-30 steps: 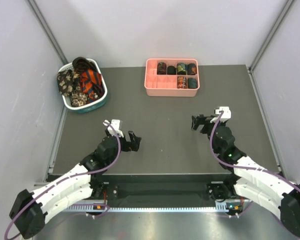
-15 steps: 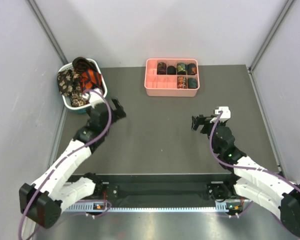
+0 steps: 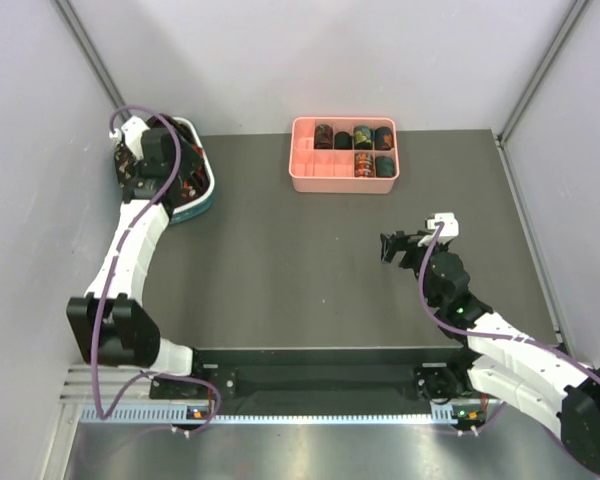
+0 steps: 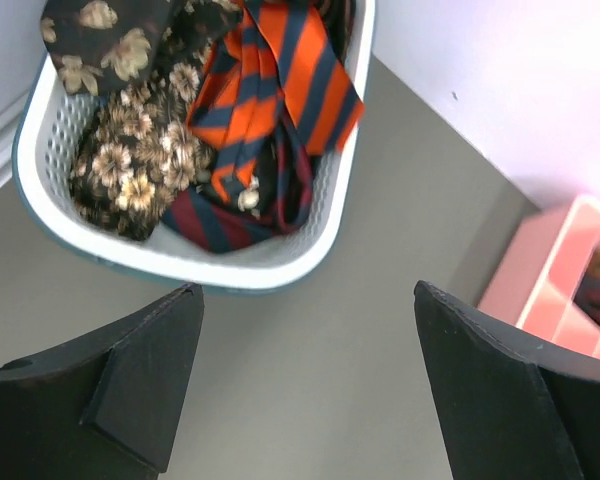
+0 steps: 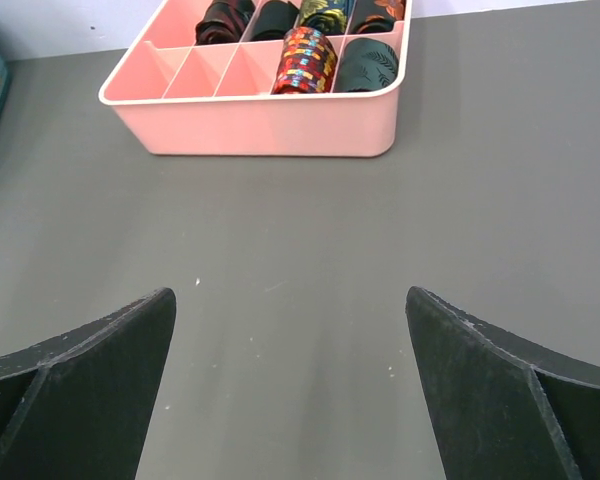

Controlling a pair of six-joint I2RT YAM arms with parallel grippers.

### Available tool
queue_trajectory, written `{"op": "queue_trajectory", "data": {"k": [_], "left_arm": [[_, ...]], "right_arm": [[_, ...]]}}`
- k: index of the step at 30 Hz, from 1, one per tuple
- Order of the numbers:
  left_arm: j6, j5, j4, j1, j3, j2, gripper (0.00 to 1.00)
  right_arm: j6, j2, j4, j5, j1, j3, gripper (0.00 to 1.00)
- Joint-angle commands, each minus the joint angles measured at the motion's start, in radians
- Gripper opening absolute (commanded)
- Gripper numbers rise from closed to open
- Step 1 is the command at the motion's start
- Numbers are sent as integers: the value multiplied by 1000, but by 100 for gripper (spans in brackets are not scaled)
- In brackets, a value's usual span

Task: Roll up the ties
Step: Grab a tie with the left arm

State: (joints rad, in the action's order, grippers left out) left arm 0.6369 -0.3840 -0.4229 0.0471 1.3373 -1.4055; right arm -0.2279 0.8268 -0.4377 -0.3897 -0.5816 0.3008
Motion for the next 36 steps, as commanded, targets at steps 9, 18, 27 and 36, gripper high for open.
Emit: {"op": "queue_trajectory", "data": {"k": [9, 18, 27, 36], "left_arm": [[20, -23, 13, -96, 247, -323, 89], [-52, -64, 21, -135, 425, -595, 88], [-115, -62, -45, -170, 605, -794, 86], [-169, 17, -39, -170, 640, -794, 19]], "right_arm": [[-2, 6, -59, 35, 0, -12, 97], [2, 5, -58, 40, 2, -12, 96], [4, 12, -64, 46, 0, -8, 96], [7, 18, -64, 49, 2, -5, 95]]}}
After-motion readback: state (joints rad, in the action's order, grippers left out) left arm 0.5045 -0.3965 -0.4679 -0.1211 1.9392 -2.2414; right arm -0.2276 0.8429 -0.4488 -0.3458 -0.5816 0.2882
